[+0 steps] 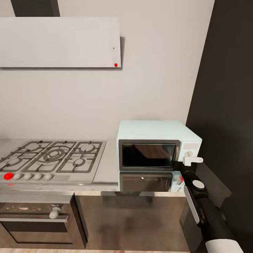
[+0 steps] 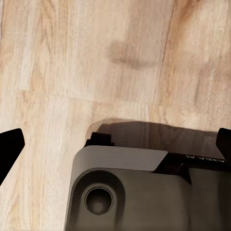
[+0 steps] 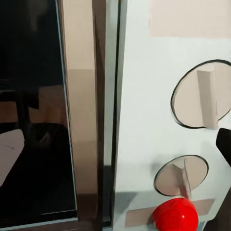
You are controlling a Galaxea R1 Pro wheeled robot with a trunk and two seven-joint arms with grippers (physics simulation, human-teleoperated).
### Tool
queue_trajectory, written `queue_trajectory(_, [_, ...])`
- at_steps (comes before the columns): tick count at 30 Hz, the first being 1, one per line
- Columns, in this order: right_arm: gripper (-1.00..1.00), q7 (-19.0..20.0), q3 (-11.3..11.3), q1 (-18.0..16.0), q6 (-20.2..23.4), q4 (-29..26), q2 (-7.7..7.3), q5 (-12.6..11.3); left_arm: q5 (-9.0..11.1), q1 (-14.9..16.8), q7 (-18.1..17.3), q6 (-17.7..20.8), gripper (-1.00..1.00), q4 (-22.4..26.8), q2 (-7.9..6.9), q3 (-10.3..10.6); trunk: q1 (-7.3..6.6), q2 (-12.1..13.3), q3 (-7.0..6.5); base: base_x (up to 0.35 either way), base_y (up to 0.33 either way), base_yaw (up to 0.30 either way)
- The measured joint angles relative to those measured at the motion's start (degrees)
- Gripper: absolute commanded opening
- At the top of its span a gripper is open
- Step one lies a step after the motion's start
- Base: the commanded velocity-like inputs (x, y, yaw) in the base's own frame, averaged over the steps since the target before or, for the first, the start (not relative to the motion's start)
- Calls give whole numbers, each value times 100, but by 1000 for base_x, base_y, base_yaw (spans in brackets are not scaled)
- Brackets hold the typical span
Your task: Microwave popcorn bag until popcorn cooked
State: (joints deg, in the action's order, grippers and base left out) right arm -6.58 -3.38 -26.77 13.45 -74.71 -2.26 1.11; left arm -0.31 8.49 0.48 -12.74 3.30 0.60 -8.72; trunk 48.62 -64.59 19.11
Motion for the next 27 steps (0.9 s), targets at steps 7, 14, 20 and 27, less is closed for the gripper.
queue_trajectory(7, [100, 5, 21, 8, -1, -25, 8, 0, 0, 0, 0, 1, 100, 0, 0, 0, 0, 0, 0, 0, 0, 0])
queue_trajectory(14, [100, 10, 40, 9, -1, -26, 18, 0, 0, 0, 0, 1, 100, 0, 0, 0, -1, -1, 0, 54, 0, 0])
queue_trajectory(20, [100, -12, 52, 21, -8, -30, 18, -15, 0, -2, 0, -2, 100, 3, 0, -2, -2, -3, 1, 32, 0, 0])
queue_trajectory(27, [-100, 26, 90, 10, -1, -20, 19, -67, 0, 0, 0, 1, 100, 1, 0, -1, -1, -2, 2, 1, 0, 0])
